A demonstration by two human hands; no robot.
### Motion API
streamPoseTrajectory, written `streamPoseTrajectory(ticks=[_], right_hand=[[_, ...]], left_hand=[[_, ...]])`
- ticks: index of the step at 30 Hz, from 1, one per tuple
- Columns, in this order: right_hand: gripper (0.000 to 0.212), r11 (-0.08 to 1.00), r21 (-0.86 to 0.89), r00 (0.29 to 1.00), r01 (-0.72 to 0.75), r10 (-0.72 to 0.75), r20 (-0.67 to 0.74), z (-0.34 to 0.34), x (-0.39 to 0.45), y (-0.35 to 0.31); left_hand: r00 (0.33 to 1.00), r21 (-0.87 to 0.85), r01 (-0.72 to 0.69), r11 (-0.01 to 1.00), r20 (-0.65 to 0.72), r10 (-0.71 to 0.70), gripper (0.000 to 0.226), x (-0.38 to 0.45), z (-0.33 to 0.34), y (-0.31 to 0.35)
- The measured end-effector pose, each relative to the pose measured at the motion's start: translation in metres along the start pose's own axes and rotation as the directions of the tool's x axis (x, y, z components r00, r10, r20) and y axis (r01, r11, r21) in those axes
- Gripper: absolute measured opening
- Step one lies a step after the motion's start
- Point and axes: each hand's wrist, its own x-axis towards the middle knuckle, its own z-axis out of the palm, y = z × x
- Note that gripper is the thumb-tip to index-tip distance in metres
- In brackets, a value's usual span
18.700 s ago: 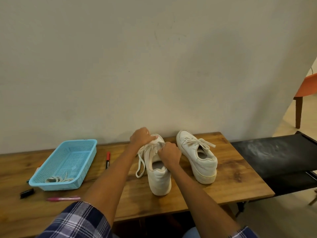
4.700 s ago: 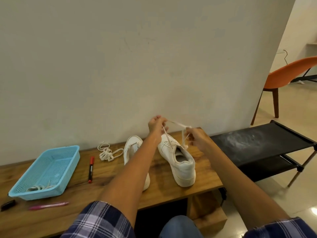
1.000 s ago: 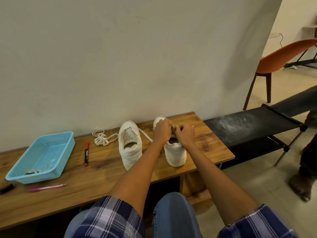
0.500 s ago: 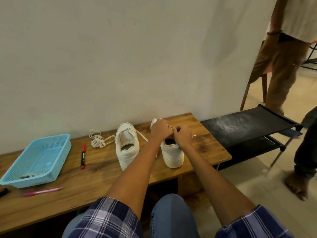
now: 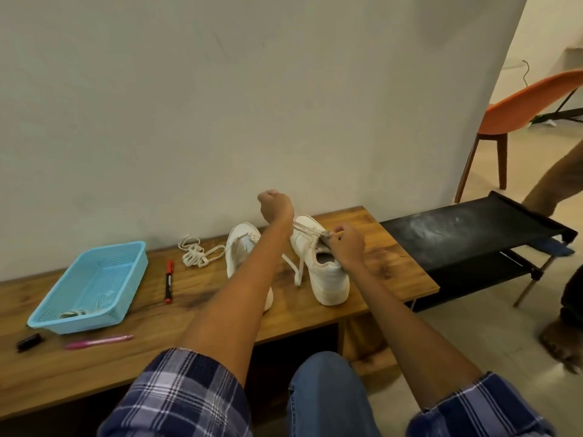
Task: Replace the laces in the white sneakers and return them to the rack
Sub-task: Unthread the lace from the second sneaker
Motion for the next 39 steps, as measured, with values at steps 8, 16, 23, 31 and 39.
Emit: streamPoseTrajectory(ticks=[8,16,23,31,39], right_hand=[[0.019,0.998,-0.046,0.999,0.038,-0.038,0.009,-0.002,-0.002,-0.001],[0.018,0.999,-0.043,1.000,0.030,-0.030,0.000,0.002,0.000,0.002],[0.020,0.998,-0.053,1.000,0.028,-0.029,-0.009,0.002,0.001,0.004],[0.020,0.999,-0.037,0.999,0.038,-0.038,-0.003,0.004,0.001,0.004],[0.025,0.925,-0.198,0.935,0.326,-0.284,0.212,0.004,0.007,-0.002]], left_hand=[[0.819,0.721,-0.563,0.403,0.551,0.158,0.035,-0.015,-0.011,-0.068],[0.844,0.460,-0.493,0.738,0.458,0.279,0.017,-0.010,-0.006,-0.067],[0.980,0.438,-0.083,0.895,0.197,-0.005,0.022,0.005,-0.011,-0.044],[0.941,0.873,-0.245,0.422,0.319,-0.115,0.051,0.001,-0.005,-0.060],[0.813,0.764,-0.570,0.302,0.471,0.343,0.022,-0.023,0.010,-0.077]])
